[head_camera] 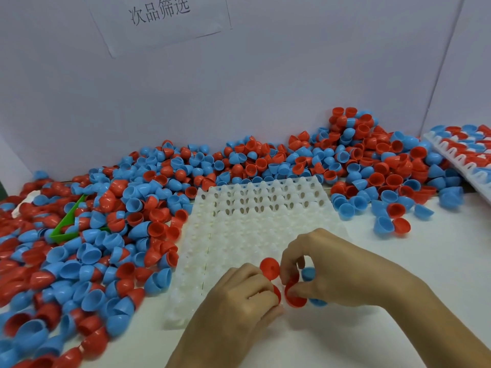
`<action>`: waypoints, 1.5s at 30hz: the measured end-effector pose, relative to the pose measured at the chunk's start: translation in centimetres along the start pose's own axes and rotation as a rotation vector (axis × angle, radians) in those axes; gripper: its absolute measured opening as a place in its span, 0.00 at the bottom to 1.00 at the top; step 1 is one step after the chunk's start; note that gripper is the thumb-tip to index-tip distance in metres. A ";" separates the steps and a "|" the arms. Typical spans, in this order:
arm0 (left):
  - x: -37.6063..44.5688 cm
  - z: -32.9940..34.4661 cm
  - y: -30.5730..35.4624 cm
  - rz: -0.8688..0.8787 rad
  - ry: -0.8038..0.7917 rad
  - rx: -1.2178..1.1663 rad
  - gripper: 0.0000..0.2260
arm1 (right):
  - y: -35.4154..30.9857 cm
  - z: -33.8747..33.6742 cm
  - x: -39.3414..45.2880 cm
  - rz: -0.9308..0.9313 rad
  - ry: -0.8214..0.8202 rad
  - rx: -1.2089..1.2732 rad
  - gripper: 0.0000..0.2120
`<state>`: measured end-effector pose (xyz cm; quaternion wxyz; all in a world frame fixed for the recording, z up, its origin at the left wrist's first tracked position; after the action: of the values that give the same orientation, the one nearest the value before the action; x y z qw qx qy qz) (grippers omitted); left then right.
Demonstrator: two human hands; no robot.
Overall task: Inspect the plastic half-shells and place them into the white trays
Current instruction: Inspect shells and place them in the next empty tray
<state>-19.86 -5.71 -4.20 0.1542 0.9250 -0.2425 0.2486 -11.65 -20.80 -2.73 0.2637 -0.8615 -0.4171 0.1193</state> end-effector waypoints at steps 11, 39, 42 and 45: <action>-0.2 0.0 -0.9 -0.093 0.028 -0.207 0.11 | 0.3 -0.7 -0.1 -0.041 0.036 -0.007 0.05; 1.0 0.7 -1.7 -0.343 -0.109 -0.205 0.09 | 5.0 -4.4 -1.9 0.011 0.173 0.026 0.05; 1.1 0.7 -1.7 -0.325 -0.093 -0.175 0.07 | 5.1 -4.4 -1.9 0.001 0.176 0.033 0.04; 1.1 0.7 -1.8 -0.320 -0.112 -0.175 0.07 | 5.2 -4.4 -1.8 -0.007 0.189 0.038 0.05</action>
<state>-17.79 -4.92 -4.44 0.2577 0.9473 -0.1212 0.1470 -7.52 -26.46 -2.02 0.3185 -0.8623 -0.3911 0.0443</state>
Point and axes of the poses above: each hand's wrist, its own x-axis towards the middle knuckle, its own z-axis out of the palm, y = z × x, the point moved 4 cm from there along x, towards the middle knuckle, and after that the axes turned 11 degrees about -z, right-handed, at the moved point
